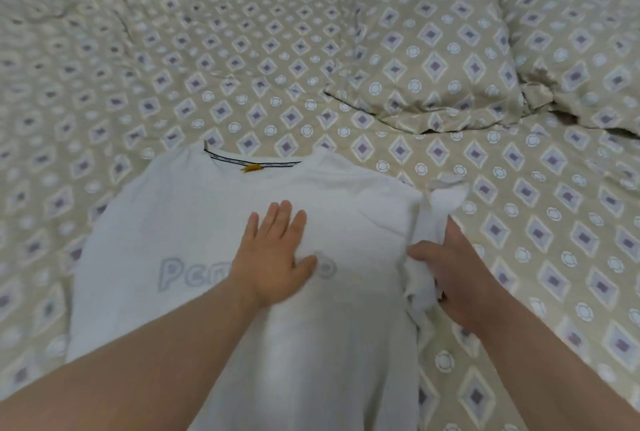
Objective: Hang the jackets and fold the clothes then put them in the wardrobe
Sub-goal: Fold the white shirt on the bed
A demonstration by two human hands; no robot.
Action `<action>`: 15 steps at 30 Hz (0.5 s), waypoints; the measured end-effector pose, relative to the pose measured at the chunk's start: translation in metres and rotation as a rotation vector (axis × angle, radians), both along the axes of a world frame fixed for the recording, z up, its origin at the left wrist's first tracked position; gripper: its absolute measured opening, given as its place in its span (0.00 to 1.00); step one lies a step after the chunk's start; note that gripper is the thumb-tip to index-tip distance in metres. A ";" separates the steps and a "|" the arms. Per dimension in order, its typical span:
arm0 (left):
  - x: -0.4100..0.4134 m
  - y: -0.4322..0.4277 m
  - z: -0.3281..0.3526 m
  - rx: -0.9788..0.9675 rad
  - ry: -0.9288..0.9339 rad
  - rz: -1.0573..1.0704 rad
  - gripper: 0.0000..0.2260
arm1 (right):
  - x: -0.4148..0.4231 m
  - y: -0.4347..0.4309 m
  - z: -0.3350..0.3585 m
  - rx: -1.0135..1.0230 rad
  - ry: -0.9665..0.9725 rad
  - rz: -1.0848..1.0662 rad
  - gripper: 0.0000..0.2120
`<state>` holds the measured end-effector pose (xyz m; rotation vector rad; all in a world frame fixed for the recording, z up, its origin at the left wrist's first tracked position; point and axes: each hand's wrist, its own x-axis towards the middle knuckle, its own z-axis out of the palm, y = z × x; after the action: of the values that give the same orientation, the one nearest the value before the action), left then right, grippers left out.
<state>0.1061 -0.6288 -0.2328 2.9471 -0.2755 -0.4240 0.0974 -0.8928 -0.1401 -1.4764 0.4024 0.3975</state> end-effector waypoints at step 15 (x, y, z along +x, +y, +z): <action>-0.081 0.210 0.012 -0.227 -0.128 0.924 0.25 | -0.052 0.223 -0.073 -1.157 -0.545 0.691 0.22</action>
<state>0.0248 -0.4185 -0.2204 2.5099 0.9216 -0.0583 0.0458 -0.6694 -0.2131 -2.7653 -0.4431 0.2703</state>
